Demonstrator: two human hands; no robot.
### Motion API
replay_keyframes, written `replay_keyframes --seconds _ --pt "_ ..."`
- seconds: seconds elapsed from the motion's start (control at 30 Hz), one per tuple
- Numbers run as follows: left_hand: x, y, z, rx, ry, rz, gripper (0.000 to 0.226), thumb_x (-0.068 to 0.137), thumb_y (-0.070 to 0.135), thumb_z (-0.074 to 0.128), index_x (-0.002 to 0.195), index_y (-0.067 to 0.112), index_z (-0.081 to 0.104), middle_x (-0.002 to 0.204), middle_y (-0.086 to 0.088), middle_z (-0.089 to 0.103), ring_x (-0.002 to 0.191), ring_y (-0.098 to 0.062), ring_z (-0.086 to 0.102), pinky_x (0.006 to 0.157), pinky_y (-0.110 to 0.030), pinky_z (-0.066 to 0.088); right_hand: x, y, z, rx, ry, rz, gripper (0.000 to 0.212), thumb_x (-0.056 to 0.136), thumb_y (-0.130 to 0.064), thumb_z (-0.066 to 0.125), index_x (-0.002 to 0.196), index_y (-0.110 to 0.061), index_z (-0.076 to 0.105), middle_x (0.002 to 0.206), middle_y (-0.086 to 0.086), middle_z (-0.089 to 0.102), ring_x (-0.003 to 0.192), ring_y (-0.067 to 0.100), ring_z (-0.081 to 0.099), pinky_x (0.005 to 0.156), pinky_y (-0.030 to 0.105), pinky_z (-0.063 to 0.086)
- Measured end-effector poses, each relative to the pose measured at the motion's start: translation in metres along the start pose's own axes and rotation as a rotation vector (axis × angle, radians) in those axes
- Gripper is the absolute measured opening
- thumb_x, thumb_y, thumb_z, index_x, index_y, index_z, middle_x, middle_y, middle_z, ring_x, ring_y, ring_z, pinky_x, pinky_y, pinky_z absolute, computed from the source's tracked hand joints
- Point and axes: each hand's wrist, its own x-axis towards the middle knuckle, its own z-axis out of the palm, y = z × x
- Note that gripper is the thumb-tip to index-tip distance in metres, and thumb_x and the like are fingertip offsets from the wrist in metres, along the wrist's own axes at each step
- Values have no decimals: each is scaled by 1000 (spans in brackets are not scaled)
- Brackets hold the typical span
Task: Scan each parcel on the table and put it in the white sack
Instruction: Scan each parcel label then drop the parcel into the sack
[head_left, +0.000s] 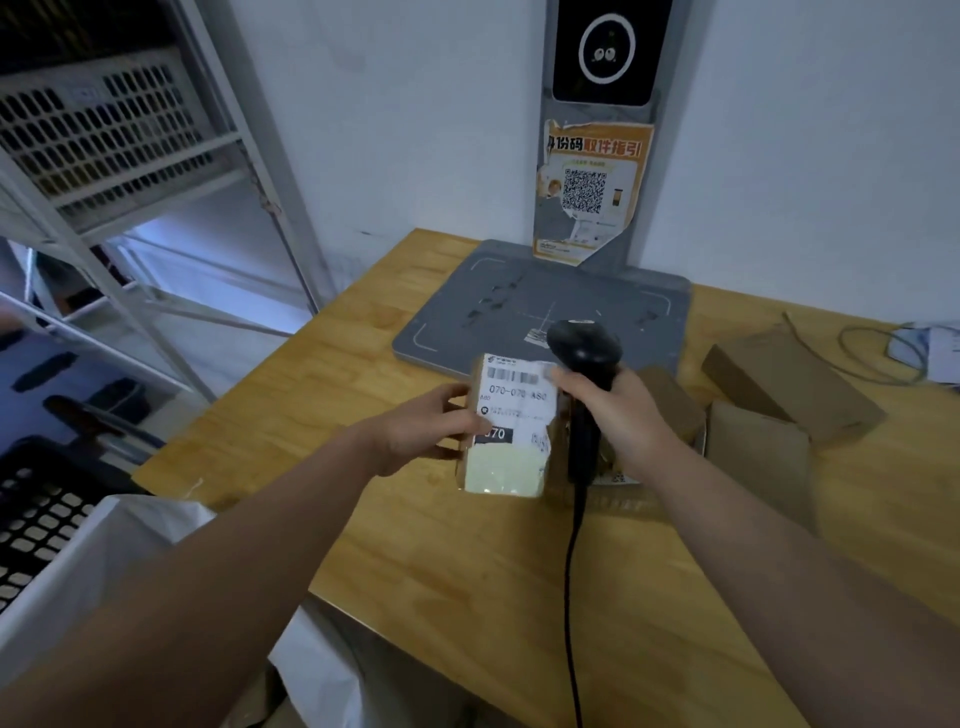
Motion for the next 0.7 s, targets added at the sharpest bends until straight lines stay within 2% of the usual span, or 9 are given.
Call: replay_keyframes --seconds 0.03,0.1,0.13,0.2,0.3,0.43,0.57,0.7 --pt "1 -4 1 -30 68 -4 74 74 32 76 136 20 39 120 0 63 108 -17 62 88 -33 52 -3 0 4 36 62 22 21 87 -21 71 105 -16 62 85 1 68 80 17 67 72 27 52" --pt "3 -14 5 -110 197 -3 58 82 25 75 129 17 44 116 1 61 102 -14 61 78 -27 51 -13 1 12 75 64 41 4 88 -12 65 91 -10 62 69 5 60 68 22 59 71 38 51" --pt "4 -20 7 -137 255 7 51 83 22 74 125 17 45 114 2 60 99 -12 61 73 -24 49 -17 6 15 66 46 45 6 87 -7 61 81 -6 61 62 7 57 61 23 55 65 39 49" --pt "8 -31 12 -183 347 29 45 83 20 74 120 16 48 112 2 60 95 -10 60 67 -21 47 -28 15 21 -34 29 67 16 85 -4 58 70 -2 59 53 9 52 49 21 50 54 32 45" --pt "11 -44 18 -209 422 26 40 83 19 74 115 14 53 107 1 61 93 -12 62 73 -26 51 -38 30 31 -186 47 59 29 84 -13 65 58 -2 57 48 8 53 41 17 51 46 27 44" --pt "12 -54 23 -207 459 1 45 81 19 76 116 14 48 103 4 59 97 -15 61 84 -33 51 -42 37 32 -214 88 38 38 87 -27 69 58 -5 59 47 4 56 40 13 53 45 24 45" --pt "14 -60 22 -208 490 -36 49 81 23 76 120 12 48 109 0 60 104 -20 59 84 -33 50 -48 35 28 -230 85 47 36 88 -27 68 59 -5 60 48 3 56 42 14 55 47 24 46" --pt "17 -68 17 -195 513 -80 64 78 28 78 130 9 45 117 -3 59 108 -22 58 92 -40 52 -52 34 27 -216 69 77 38 88 -26 67 56 -7 58 46 2 55 43 16 54 47 25 46"
